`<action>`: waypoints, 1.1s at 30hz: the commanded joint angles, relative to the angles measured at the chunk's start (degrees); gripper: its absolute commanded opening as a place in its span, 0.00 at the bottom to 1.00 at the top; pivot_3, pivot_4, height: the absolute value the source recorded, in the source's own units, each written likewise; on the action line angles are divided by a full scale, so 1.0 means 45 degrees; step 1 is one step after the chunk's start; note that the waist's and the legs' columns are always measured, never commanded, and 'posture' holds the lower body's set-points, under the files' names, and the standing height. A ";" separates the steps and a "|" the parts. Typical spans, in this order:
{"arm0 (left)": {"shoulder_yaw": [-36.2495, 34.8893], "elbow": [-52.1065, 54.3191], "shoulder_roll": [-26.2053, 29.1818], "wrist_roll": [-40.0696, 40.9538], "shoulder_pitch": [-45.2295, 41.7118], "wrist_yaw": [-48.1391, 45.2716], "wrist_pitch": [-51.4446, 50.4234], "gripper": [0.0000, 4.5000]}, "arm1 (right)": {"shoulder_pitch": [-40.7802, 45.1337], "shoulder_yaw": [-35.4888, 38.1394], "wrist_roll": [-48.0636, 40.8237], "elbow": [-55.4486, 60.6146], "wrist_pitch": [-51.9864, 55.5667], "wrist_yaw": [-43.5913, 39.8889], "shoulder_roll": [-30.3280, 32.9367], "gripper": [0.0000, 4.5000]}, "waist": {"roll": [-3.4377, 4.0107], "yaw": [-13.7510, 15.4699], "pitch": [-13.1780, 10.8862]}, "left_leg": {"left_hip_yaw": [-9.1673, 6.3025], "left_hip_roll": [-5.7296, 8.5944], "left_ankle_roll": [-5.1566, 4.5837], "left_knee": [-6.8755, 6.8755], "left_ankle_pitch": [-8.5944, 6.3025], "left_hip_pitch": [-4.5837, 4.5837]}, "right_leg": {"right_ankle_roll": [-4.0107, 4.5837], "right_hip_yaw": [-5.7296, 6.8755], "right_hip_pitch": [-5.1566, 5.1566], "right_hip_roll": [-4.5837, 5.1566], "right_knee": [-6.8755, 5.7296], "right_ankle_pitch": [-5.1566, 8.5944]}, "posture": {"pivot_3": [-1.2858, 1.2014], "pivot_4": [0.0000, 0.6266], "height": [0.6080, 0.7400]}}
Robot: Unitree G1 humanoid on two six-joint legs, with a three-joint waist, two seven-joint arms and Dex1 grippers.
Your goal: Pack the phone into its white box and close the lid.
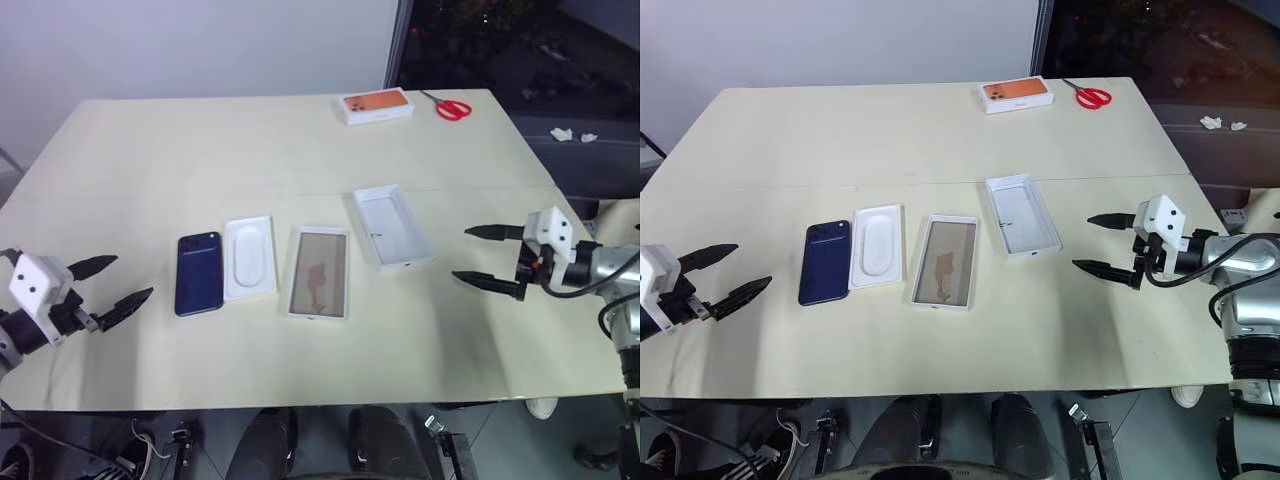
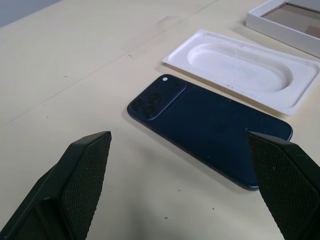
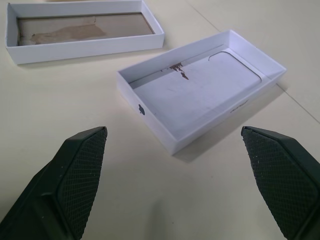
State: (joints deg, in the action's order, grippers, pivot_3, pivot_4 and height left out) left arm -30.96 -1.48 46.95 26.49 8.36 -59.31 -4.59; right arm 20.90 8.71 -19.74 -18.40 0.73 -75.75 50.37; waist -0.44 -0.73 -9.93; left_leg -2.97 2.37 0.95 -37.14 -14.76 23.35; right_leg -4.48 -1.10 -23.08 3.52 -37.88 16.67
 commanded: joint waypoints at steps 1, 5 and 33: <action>-0.0516 0.0180 -0.0002 0.0287 -0.0059 0.0089 0.0190 0.99 | 0.0267 0.0089 -0.0049 0.0078 -0.0203 -0.0008 -0.0011 1.00 | 0.0000 -0.0001 0.0000 | 0.0000 0.0000 0.0000 0.0000 0.0000 0.0000 | 0.0000 0.0000 0.0000 0.0000 0.0000 0.0000 | 0.52 0.24 1.00; -0.0558 0.0271 0.0070 0.0352 -0.0009 0.0178 -0.0020 0.99 | 0.0230 0.0053 -0.0046 0.0132 -0.0189 0.0011 -0.0020 1.00 | 0.0000 -0.0003 0.0000 | -0.0001 0.0000 0.0000 0.0001 0.0000 0.0000 | 0.0000 0.0000 -0.0001 0.0000 0.0000 0.0000 | 0.52 0.24 1.00; 0.0301 0.1954 0.0264 0.1673 -0.1088 0.1260 -0.4638 0.99 | 0.0946 -0.0542 0.0081 0.0097 0.0173 0.0316 -0.0706 1.00 | 0.0000 -0.0008 0.0000 | 0.0001 0.0001 0.0000 -0.0002 0.0000 0.0001 | -0.0001 0.0001 -0.0002 -0.0002 -0.0003 -0.0001 | 0.52 0.24 1.00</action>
State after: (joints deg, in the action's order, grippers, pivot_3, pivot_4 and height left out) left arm -29.39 4.77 47.17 32.19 4.55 -54.37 -23.69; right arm 23.83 5.53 -18.25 -20.25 0.59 -74.49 47.19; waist -0.45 -0.76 -9.93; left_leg -2.97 2.37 0.95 -37.15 -14.76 23.35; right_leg -4.48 -1.09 -23.08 3.51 -37.90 16.67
